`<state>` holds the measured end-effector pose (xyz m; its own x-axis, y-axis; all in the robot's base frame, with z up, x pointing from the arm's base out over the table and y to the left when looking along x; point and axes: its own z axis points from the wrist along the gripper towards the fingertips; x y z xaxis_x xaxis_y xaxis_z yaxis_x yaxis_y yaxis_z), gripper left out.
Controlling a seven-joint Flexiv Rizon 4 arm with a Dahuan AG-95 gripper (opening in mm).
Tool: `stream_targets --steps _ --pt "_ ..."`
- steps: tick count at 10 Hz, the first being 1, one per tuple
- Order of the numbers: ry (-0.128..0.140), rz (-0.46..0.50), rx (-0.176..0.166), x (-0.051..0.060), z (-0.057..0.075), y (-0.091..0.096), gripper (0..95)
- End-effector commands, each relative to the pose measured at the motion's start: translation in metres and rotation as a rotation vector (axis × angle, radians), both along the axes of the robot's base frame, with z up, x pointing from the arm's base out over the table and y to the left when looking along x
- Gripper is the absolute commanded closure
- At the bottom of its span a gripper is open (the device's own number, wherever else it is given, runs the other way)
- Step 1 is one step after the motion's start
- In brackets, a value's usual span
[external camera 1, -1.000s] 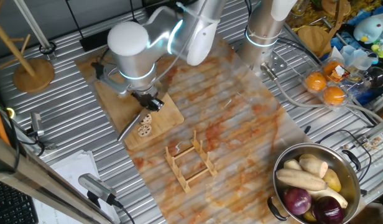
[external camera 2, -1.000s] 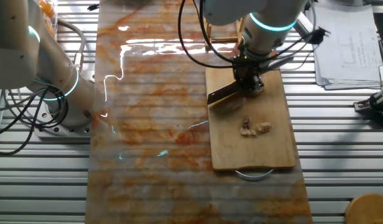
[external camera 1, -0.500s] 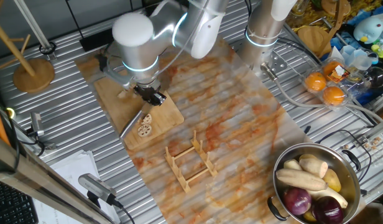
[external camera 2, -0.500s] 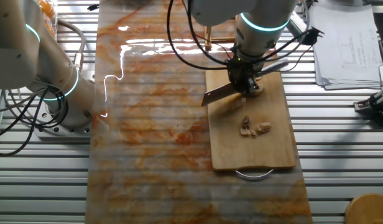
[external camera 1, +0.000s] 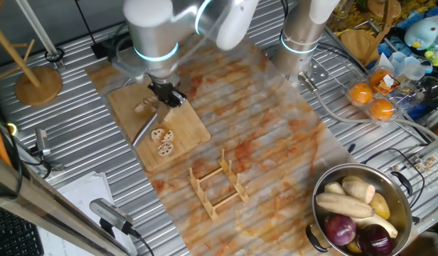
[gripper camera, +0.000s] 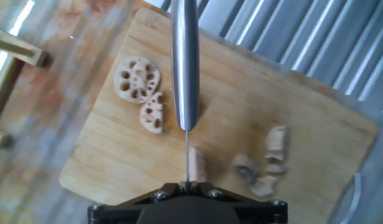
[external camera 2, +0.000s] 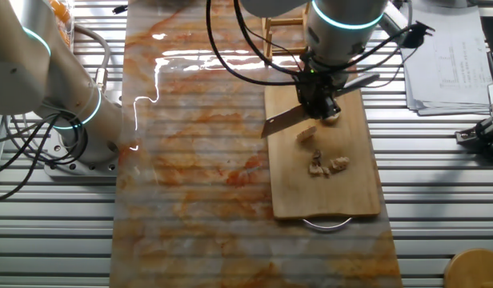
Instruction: Slice the lotus root
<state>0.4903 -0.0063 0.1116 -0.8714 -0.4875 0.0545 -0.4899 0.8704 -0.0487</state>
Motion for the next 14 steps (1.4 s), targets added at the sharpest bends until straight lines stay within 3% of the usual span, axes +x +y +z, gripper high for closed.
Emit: stream_targets --steps 1,2,4,6,9,10,14 --pt "-0.044 0.004 -0.009 0.0 -0.001 -0.006 95.0" --pt "-0.065 0.018 -0.005 0.0 -0.002 -0.011 95.0" --pt "-0.078 0.075 -0.011 0.007 -0.003 -0.016 95.0" --pt "-0.069 0.111 -0.06 0.013 -0.014 -0.023 95.0" --pt "-0.053 0.14 -0.078 0.015 -0.023 -0.03 95.0" --pt "-0.037 0.163 -0.071 0.012 -0.026 -0.032 95.0" --pt "-0.032 0.143 -0.043 -0.022 -0.034 -0.037 95.0"
